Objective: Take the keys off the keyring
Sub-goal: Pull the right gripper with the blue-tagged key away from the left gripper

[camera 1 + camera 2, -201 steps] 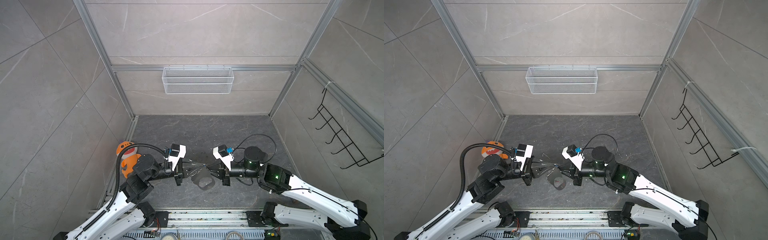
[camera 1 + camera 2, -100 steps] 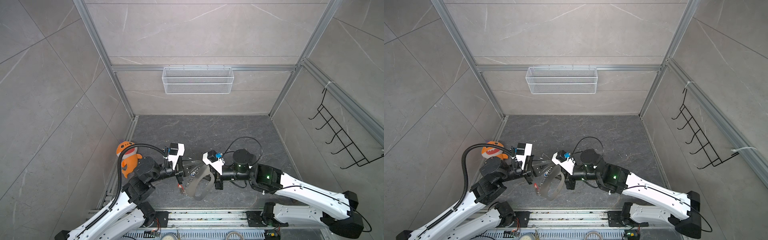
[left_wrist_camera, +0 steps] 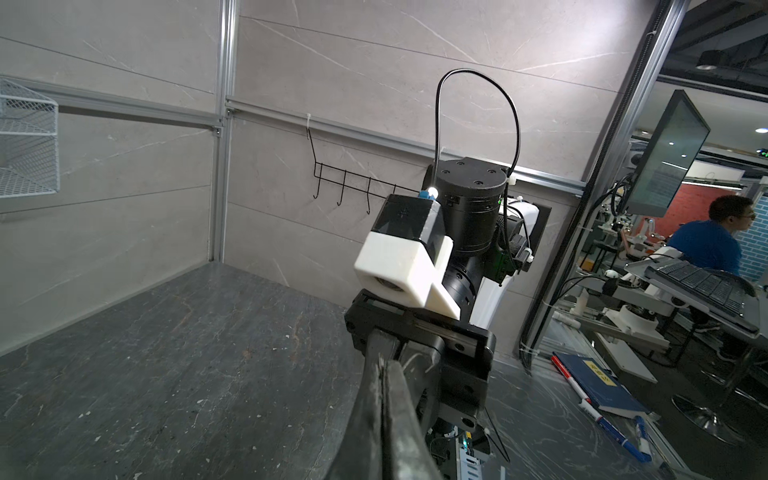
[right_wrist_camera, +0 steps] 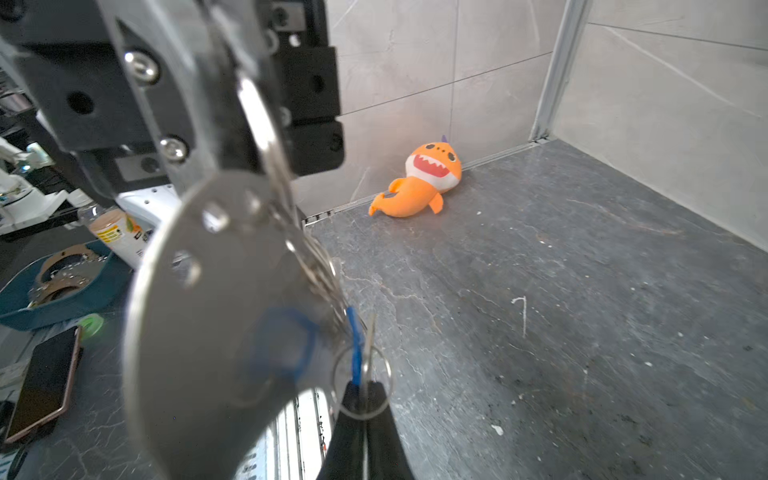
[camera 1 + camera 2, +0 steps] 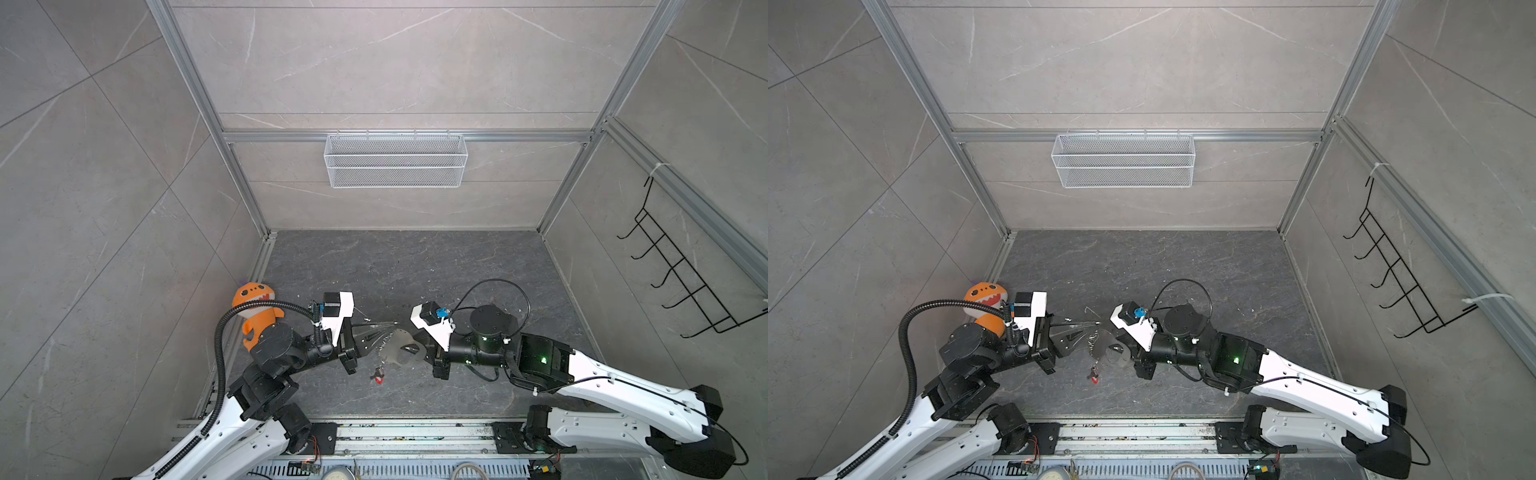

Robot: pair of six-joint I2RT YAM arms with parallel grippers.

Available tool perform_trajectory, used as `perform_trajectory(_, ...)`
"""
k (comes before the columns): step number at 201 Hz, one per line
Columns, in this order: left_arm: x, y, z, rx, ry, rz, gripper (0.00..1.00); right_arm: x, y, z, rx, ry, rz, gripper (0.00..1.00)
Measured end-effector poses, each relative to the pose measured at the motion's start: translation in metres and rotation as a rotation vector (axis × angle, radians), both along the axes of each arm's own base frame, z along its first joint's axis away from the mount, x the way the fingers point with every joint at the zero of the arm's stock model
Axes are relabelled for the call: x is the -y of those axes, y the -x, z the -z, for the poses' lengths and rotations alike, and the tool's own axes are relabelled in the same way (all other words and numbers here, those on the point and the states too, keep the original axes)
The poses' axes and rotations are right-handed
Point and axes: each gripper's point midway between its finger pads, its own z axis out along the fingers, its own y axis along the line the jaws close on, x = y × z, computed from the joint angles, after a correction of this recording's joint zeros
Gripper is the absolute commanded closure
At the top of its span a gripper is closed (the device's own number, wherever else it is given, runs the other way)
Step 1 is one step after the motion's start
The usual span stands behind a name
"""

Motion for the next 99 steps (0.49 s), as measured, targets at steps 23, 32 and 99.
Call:
perform_trajectory(23, -0.005, 0.001, 0.002, -0.003, -0.01, -0.018, 1.0, 0.015, -0.021, 0.01, -0.014, 0.011, 0.099, 1.0)
perform_trajectory(32, -0.006, 0.001, 0.004, -0.007, -0.015, -0.026, 1.0, 0.023, -0.033, 0.016, -0.025, 0.019, 0.148, 1.0)
perform_trajectory(99, -0.022, -0.006, 0.004, -0.024, -0.006, -0.129, 1.0, 0.078, -0.106, 0.088, -0.23, 0.067, 0.456, 1.0)
